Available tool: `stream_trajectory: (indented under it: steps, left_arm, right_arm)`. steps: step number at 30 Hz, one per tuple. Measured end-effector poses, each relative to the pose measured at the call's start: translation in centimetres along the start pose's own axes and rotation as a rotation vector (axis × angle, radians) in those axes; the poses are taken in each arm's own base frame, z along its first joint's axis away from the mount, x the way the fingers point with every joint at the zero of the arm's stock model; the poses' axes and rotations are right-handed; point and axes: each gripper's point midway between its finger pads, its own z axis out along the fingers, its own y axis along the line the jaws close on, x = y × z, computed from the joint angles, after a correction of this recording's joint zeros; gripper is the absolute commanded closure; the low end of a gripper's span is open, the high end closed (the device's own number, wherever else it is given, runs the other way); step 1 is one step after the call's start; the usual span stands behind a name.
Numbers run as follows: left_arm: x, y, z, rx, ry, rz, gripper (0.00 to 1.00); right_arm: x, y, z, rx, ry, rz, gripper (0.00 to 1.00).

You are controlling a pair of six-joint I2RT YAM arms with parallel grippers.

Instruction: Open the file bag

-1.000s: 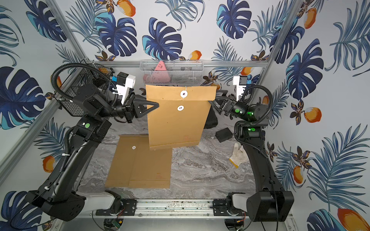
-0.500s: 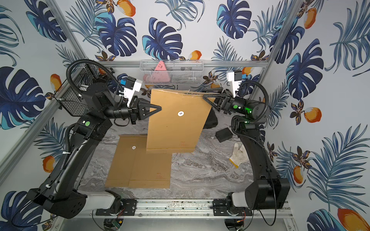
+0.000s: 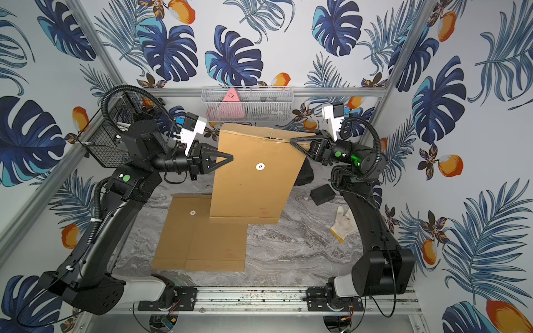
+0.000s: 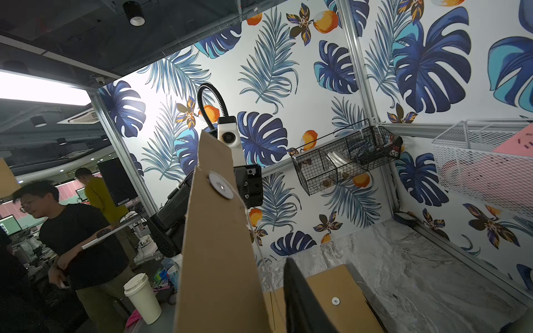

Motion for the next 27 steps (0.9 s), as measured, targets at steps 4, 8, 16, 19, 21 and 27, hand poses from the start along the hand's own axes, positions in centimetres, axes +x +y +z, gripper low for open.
stream_trajectory:
  steps: [4, 8, 16, 19, 21, 27]
  left_arm:
    - [-0.1, 0.0, 0.0, -0.004, -0.006, 0.005, 1.00]
    - [-0.3, -0.2, -0.1, -0.002, -0.016, -0.004, 1.00]
    - [-0.6, -0.4, -0.3, -0.014, -0.029, 0.000, 1.00]
    - [-0.5, -0.1, -0.3, -0.025, -0.029, -0.011, 1.00]
    - [-0.4, 0.2, -0.3, -0.041, -0.030, -0.015, 1.00]
    - [1.4, 2.0, -0.4, -0.124, -0.013, -0.049, 0.52]
  right_arm:
    - [0.2, 0.4, 0.0, -0.015, 0.009, 0.010, 0.68]
    - [0.5, 0.4, -0.1, -0.017, 0.015, 0.015, 0.71]
    - [0.5, 1.0, -0.1, -0.016, 0.019, 0.006, 0.88]
    - [0.5, 1.1, -0.1, -0.017, 0.020, 0.005, 0.94]
    - [0.5, 1.3, -0.1, -0.017, 0.024, 0.007, 0.99]
    - [1.2, 2.0, -0.2, 0.007, 0.042, 0.020, 1.00]
